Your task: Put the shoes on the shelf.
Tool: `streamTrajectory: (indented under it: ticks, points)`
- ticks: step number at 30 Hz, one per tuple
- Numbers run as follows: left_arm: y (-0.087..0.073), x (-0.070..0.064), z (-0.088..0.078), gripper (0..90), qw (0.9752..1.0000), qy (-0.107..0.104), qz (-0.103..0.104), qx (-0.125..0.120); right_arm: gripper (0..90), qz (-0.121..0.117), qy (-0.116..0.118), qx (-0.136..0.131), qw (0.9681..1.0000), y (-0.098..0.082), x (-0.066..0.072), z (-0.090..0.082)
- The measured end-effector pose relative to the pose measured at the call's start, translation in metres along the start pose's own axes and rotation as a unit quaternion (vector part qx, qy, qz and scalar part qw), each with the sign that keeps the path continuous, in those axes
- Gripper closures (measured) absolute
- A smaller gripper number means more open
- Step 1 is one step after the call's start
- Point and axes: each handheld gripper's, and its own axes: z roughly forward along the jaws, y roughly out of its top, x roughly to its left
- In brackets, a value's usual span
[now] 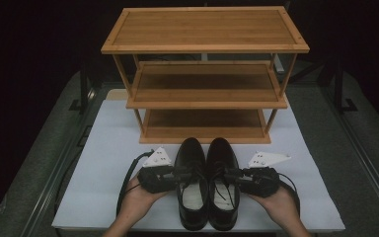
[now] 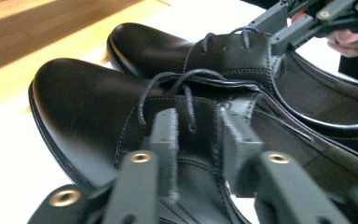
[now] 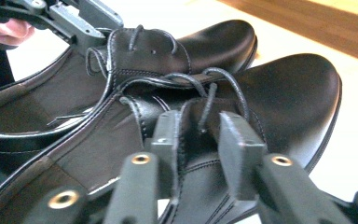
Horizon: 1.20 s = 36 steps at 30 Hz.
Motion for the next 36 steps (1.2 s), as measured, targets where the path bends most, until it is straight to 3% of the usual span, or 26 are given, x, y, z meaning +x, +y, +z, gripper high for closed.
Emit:
streamTrajectory:
  ticks: [4, 8, 14, 27, 36]
  points:
    - [0.000, -0.001, -0.003, 83.3, 0.9999, 0.001, 0.012, 0.000, 83.7, -0.007, -0.006, -0.004, 1.0000, 0.000, 0.002, -0.002]
    - [0.001, -0.002, -0.005, 87.9, 0.9998, 0.012, 0.014, -0.003, 86.6, -0.011, -0.015, -0.009, 0.9998, -0.001, 0.004, -0.003]
    - [0.002, 0.002, -0.010, 88.4, 0.9994, 0.029, 0.016, -0.007, 86.9, -0.002, -0.024, -0.020, 0.9995, 0.001, 0.001, -0.007]
    - [0.014, 0.014, -0.027, 88.6, 0.9984, 0.036, -0.003, -0.044, 87.2, 0.015, -0.037, -0.055, 0.9977, 0.012, -0.009, -0.019]
    - [0.035, 0.036, -0.027, 88.6, 0.9965, 0.049, -0.008, -0.067, 87.1, 0.014, -0.048, -0.075, 0.9959, 0.033, -0.024, -0.017]
